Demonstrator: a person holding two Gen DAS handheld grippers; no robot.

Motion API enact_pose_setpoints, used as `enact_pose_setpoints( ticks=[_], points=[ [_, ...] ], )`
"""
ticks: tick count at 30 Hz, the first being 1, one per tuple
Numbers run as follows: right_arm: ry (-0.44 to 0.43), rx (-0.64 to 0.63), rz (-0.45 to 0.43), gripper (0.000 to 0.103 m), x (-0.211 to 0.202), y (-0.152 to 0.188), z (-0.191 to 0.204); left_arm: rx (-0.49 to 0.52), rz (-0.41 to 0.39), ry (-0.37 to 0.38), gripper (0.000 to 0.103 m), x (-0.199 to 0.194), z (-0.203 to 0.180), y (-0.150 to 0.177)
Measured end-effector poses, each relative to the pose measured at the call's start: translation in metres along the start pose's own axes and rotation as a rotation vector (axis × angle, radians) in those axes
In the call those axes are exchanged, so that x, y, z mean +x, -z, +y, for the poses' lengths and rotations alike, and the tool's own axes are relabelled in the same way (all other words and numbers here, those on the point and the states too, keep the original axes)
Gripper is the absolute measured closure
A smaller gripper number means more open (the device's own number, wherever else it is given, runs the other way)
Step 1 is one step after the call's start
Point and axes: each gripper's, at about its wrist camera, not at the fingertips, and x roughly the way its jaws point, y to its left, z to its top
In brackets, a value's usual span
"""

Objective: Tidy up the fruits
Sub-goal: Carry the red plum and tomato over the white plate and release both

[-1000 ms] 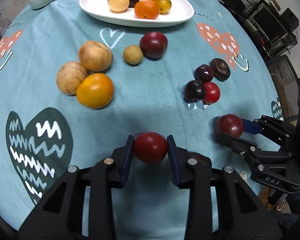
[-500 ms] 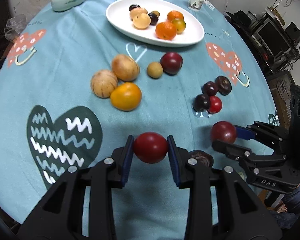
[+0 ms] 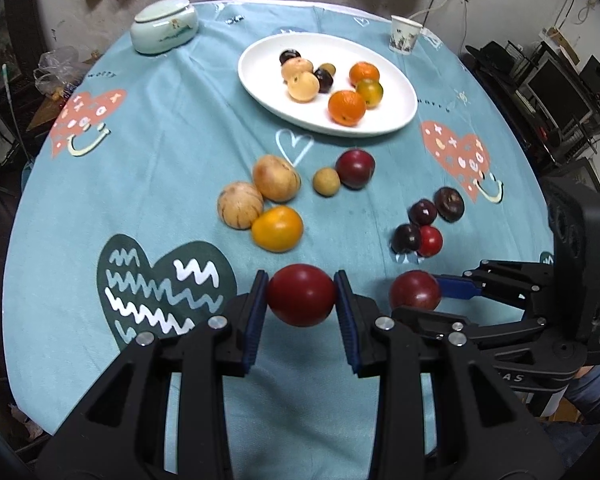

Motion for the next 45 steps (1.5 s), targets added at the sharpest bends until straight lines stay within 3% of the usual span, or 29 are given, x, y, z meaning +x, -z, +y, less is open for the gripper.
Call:
enact_pose_setpoints(
  ticks=[12, 20, 25, 28, 33, 40, 41, 44, 45],
  points=[
    [-0.027, 0.027, -0.012, 0.063, -0.003, -0.025, -0.018, -0.028, -0.028, 0.001, 0.069, 0.005, 0.009, -0.035],
    [0.062, 0.042, -0.131, 0.064, -0.022, -0.068, -0.049, 0.007, -0.056, 0.045, 0.069, 0.029, 0.006, -0.1],
    [0.162, 0.028, -0.253, 0.064, -0.034, -0.127, -0.07, 0.023, -0.088, 0.07, 0.069, 0.053, 0.001, -0.161],
    [0.198, 0.032, -0.287, 0.064, -0.027, -0.157, -0.077, 0.047, -0.098, 0.048, 0.069, 0.072, -0.005, -0.191],
    [0.221, 0.002, -0.279, 0.064, -0.006, -0.186, -0.086, 0.065, -0.1, 0.013, 0.069, 0.1, -0.002, -0.22],
    [0.302, -0.043, -0.227, 0.063, 0.024, -0.209, -0.096, 0.066, -0.077, -0.025, 0.069, 0.132, 0.0, -0.236],
    [0.316, -0.045, -0.217, 0.063, 0.026, -0.209, -0.097, 0.067, -0.075, -0.027, 0.067, 0.135, 0.0, -0.237],
    [0.383, -0.054, -0.188, 0.063, 0.035, -0.213, -0.102, 0.065, -0.084, -0.04, 0.046, 0.137, -0.001, -0.238],
    [0.382, -0.051, -0.185, 0.063, 0.034, -0.211, -0.102, 0.066, -0.09, -0.045, 0.045, 0.136, -0.001, -0.238]
  ],
)
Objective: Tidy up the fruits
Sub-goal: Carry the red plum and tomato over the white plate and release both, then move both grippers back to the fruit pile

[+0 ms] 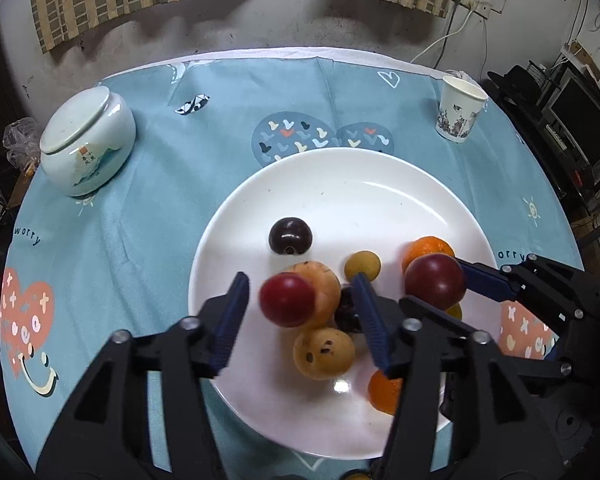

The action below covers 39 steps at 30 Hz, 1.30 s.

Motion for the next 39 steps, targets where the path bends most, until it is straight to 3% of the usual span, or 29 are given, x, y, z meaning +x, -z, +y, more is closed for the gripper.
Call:
enact_pose_setpoints(
  ticks=[5, 6, 7, 12, 16, 20, 26, 29, 34, 39],
  points=[
    [-0.02, 0.023, -0.018, 0.059, -0.018, 0.006, -0.006, -0.001, -0.006, -0.007, 0.038, -0.011, -0.001, 0.004],
    [-0.038, 0.04, -0.031, 0.038, -0.024, 0.005, -0.008, 0.0, -0.009, -0.011, 0.037, -0.015, -0.002, 0.005],
    [-0.047, 0.054, -0.06, 0.031, -0.031, 0.005, -0.008, -0.009, -0.018, -0.01, 0.037, -0.02, -0.001, 0.006],
    [-0.036, 0.025, -0.109, 0.03, -0.059, 0.002, 0.004, -0.028, -0.057, -0.025, 0.036, -0.054, 0.004, 0.013],
    [-0.022, 0.043, -0.128, 0.03, -0.09, 0.021, 0.0, -0.027, -0.096, -0.04, 0.034, -0.09, 0.011, 0.036],
    [0.007, 0.097, -0.073, 0.03, -0.112, 0.079, -0.012, -0.005, -0.086, -0.041, 0.026, -0.112, 0.01, 0.079],
    [0.0, 0.219, 0.036, 0.03, -0.132, 0.186, -0.024, 0.016, 0.006, 0.014, 0.026, -0.122, 0.002, 0.151],
    [-0.013, 0.265, 0.08, 0.03, -0.136, 0.222, -0.019, 0.045, 0.049, 0.032, 0.026, -0.123, -0.009, 0.18],
    [-0.036, 0.277, 0.101, 0.03, -0.138, 0.251, -0.004, 0.111, 0.11, 0.096, 0.026, -0.122, -0.035, 0.223],
    [-0.067, 0.283, 0.107, 0.03, -0.138, 0.259, 0.004, 0.262, 0.163, 0.177, 0.025, -0.119, -0.076, 0.254]
  ],
)
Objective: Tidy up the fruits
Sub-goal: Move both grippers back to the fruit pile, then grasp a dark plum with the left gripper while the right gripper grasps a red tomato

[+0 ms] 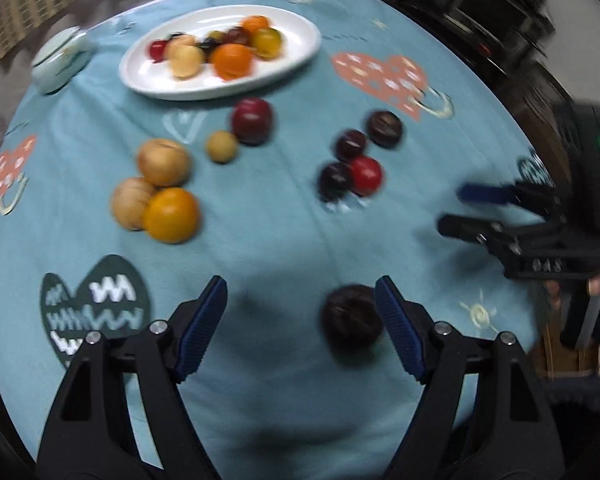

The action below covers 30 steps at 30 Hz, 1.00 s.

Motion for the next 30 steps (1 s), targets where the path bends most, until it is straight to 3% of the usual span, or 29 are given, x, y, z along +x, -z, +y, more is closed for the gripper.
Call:
enact_pose_setpoints(
  ticks=[11, 14, 16, 17, 26, 30],
  points=[
    [-0.021, 0.017, -0.005, 0.03, -0.006, 0.006, -0.005, 0.066, 0.104, 0.008, 0.025, 0.037, -0.02, 0.01],
    [-0.025, 0.018, -0.006, 0.03, -0.008, 0.007, -0.006, 0.065, 0.127, 0.02, 0.032, 0.044, -0.021, 0.011],
    [-0.007, 0.013, -0.019, 0.03, -0.009, 0.006, -0.005, 0.064, 0.116, 0.019, 0.042, 0.043, -0.02, 0.011],
    [-0.007, 0.011, -0.022, 0.03, -0.009, 0.005, -0.005, 0.053, 0.111, 0.045, 0.058, 0.042, -0.018, 0.01],
    [0.005, -0.15, -0.045, 0.03, 0.015, -0.028, 0.036, -0.085, 0.042, 0.011, 0.057, 0.011, 0.018, 0.004],
    [0.007, -0.226, -0.004, 0.044, 0.035, -0.04, 0.051, -0.143, 0.01, -0.014, 0.057, -0.004, 0.036, 0.007]
  ],
)
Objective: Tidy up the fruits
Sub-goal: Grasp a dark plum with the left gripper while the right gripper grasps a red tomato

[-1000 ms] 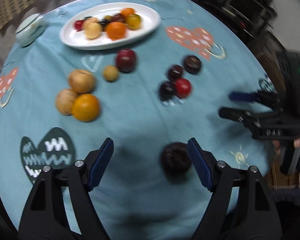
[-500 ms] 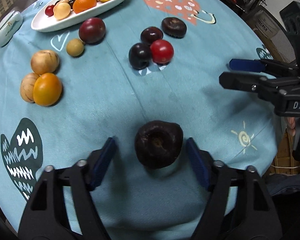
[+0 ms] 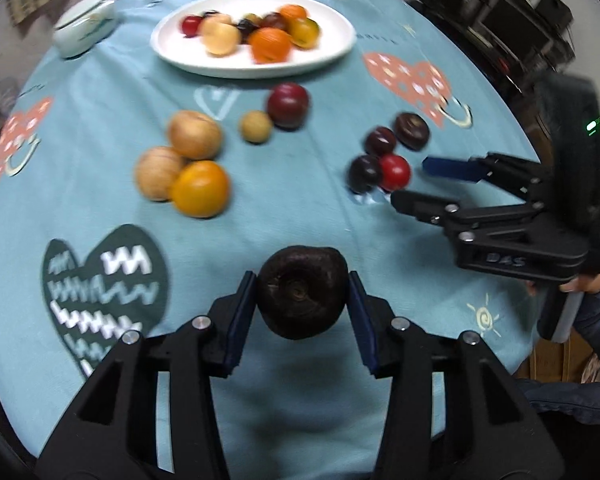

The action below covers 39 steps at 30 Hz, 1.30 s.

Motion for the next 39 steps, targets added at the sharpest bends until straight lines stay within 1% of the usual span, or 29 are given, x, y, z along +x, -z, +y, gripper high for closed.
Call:
enact_pose_setpoints(
  ticks=[1, 3, 5, 6, 8, 11, 13, 20, 25, 27, 29, 31, 32, 35, 39],
  points=[
    [0.002, -0.015, 0.007, 0.045, 0.003, -0.002, 0.001, -0.016, -0.007, -0.005, 0.057, -0.004, 0.005, 0.0],
    [0.009, -0.042, 0.022, 0.051, 0.009, -0.004, 0.003, -0.04, -0.012, -0.007, 0.057, -0.01, 0.014, 0.003],
    [0.016, -0.06, 0.033, 0.054, 0.013, -0.006, 0.002, -0.057, -0.012, -0.011, 0.057, -0.012, 0.02, 0.003],
    [0.019, -0.068, 0.038, 0.057, 0.015, -0.007, 0.002, -0.061, -0.01, -0.009, 0.057, -0.012, 0.021, 0.004],
    [0.012, -0.07, 0.045, 0.062, 0.018, -0.008, 0.0, -0.062, -0.008, -0.007, 0.057, -0.011, 0.022, 0.004],
    [0.003, -0.07, 0.033, 0.065, 0.019, -0.007, -0.002, -0.053, -0.004, -0.001, 0.057, -0.009, 0.019, 0.003],
    [0.001, -0.055, 0.03, 0.071, 0.018, -0.006, -0.004, -0.041, -0.005, 0.006, 0.057, -0.008, 0.016, 0.001],
    [-0.017, -0.001, 0.013, 0.072, 0.005, 0.006, -0.013, -0.006, -0.016, 0.021, 0.058, -0.01, 0.011, -0.005],
    [-0.038, 0.035, 0.001, 0.072, -0.007, 0.014, -0.017, 0.003, -0.01, 0.017, 0.057, -0.005, 0.012, -0.005],
    [-0.041, 0.053, 0.0, 0.072, -0.009, 0.017, -0.019, 0.015, 0.002, 0.026, 0.054, 0.001, 0.01, -0.006],
    [-0.038, 0.06, 0.002, 0.072, -0.011, 0.019, -0.018, 0.024, 0.018, 0.023, 0.054, 0.011, 0.008, -0.008],
    [-0.037, 0.062, 0.004, 0.072, -0.012, 0.022, -0.017, 0.025, 0.04, 0.01, 0.054, 0.024, 0.007, -0.009],
    [-0.04, 0.064, 0.005, 0.072, -0.013, 0.023, -0.016, 0.031, 0.036, -0.005, 0.052, 0.028, 0.007, -0.01],
    [-0.044, 0.065, 0.01, 0.072, -0.015, 0.026, -0.015, 0.019, 0.054, -0.006, 0.052, 0.039, 0.011, -0.014],
    [-0.048, 0.064, 0.02, 0.072, -0.014, 0.029, -0.012, 0.025, 0.063, -0.011, 0.057, 0.044, 0.011, -0.013]
  ],
)
